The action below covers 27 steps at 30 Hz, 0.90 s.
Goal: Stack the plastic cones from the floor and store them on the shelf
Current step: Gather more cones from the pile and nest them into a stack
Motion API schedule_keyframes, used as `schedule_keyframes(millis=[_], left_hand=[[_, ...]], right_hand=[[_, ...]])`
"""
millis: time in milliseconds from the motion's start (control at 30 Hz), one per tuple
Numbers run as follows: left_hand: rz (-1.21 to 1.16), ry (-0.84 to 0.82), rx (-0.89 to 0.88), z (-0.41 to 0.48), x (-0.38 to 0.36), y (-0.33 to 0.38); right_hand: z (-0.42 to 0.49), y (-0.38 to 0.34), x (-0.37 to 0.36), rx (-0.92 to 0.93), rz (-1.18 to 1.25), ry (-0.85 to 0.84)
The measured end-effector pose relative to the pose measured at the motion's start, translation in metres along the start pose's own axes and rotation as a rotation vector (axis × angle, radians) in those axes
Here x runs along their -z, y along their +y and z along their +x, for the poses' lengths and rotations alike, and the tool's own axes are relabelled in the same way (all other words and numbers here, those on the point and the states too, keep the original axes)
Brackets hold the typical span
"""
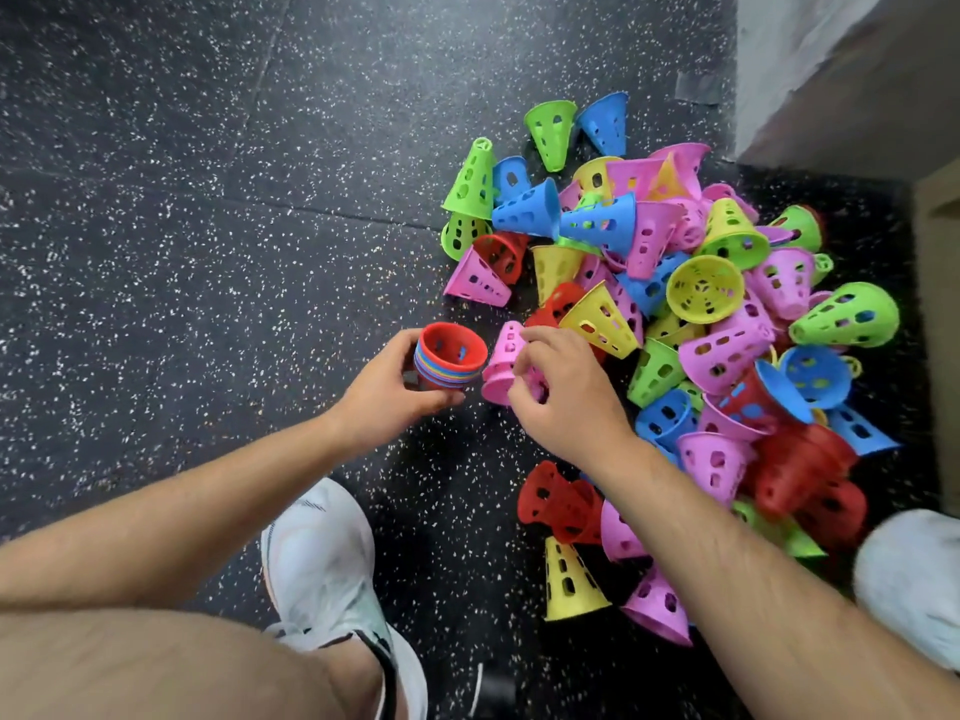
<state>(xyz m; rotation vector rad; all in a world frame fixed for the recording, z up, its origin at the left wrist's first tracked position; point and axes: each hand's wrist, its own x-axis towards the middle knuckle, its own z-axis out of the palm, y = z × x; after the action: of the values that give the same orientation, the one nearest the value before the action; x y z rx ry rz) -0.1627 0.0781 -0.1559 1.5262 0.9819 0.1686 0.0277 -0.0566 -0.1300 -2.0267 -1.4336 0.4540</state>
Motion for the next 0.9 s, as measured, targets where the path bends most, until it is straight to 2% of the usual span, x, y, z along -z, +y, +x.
schedule_keyframes(millis=[167,400,567,733,900], left_hand=[[0.017,-0.001,0.011,-0.008,-0.007,-0.001],[0.022,-0.004,0.02,-0.01,-0.007,-0.003],[0.005,0.005,0.018,-0.008,-0.004,-0.002],[0.017,0.051,0.006,-0.007,0.003,0.002],[0.045,0.055,-0.004,-0.007,0.008,-0.001]], right_hand=[[-0.011,0.015,-0.007,0.095,-0.149,-0.097],[-0.011,0.023,-0.018,0.134,-0.27,-0.118],[-0.002,0.019,-0.013,0.061,-0.218,0.02],[0.006,0.012,-0.009,-0.071,-0.18,-0.002],[0.011,0.005,-0.01,-0.026,-0.111,0.138]])
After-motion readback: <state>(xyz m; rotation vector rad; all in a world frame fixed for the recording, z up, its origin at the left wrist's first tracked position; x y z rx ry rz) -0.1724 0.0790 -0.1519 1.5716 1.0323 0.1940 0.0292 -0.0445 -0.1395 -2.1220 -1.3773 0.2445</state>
